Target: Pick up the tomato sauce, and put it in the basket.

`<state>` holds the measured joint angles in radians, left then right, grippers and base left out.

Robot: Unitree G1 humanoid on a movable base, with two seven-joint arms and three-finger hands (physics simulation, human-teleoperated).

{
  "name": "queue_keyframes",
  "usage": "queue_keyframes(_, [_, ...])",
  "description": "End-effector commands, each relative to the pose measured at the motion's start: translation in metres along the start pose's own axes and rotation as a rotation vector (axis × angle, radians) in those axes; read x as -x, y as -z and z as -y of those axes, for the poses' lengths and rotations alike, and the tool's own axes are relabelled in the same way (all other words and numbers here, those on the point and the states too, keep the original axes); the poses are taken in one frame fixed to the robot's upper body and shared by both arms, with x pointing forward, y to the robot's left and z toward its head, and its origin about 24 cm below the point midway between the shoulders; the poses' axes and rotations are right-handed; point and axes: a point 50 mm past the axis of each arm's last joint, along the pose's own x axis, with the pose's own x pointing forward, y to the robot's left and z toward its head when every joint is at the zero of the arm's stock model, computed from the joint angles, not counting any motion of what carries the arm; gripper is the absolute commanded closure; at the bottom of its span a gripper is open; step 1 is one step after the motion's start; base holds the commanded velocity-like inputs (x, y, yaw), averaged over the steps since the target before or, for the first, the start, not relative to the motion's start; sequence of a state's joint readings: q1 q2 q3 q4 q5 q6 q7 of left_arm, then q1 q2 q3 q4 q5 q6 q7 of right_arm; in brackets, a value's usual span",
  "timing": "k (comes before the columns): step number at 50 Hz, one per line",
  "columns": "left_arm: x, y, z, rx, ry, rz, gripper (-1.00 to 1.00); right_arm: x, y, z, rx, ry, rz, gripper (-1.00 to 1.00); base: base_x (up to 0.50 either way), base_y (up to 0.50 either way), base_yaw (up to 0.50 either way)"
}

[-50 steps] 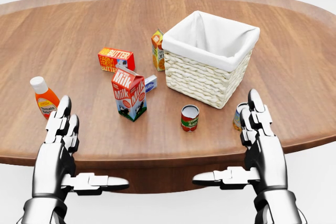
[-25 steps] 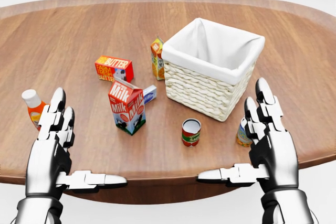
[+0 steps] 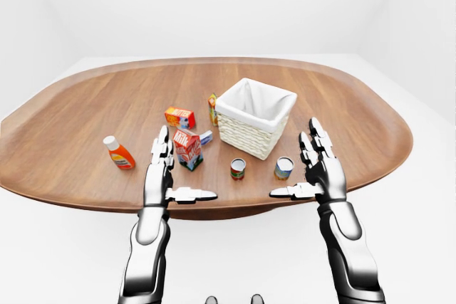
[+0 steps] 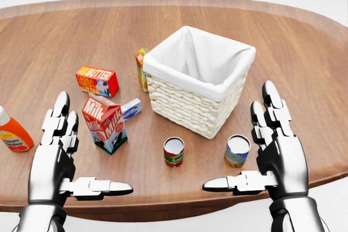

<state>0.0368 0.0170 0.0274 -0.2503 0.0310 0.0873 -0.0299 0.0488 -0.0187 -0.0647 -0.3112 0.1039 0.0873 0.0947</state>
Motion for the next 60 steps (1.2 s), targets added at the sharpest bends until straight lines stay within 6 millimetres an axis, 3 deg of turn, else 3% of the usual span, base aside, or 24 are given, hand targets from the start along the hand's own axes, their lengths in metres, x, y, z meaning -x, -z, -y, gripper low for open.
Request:
queue_keyframes(1, [0.0, 0.0, 0.001, 0.003, 0.001, -0.002, -1.0, 0.0, 0.0, 0.001, 0.003, 0.002, 0.0, -1.0, 0.0, -0.5, 0.0])
queue_keyframes(20, [0.0, 0.001, 0.001, 0.004, 0.003, -0.005, -1.0, -0.001, 0.0, 0.001, 0.001, 0.006, 0.001, -1.0, 0.0, -0.5, 0.0])
queue_keyframes(33, [-0.001, 0.0, 0.001, 0.001, 0.004, -0.001, -1.0, 0.0, -0.003, 0.001, -0.014, 0.004, 0.012, -1.0, 0.0, -0.01, 0.0])
queue_keyframes(60, [-0.001, 0.002, 0.003, 0.002, 0.009, -0.008, -1.0, 0.002, 0.004, -0.002, 0.01, -0.021, -0.021, -1.0, 0.49, 0.0, 0.0])
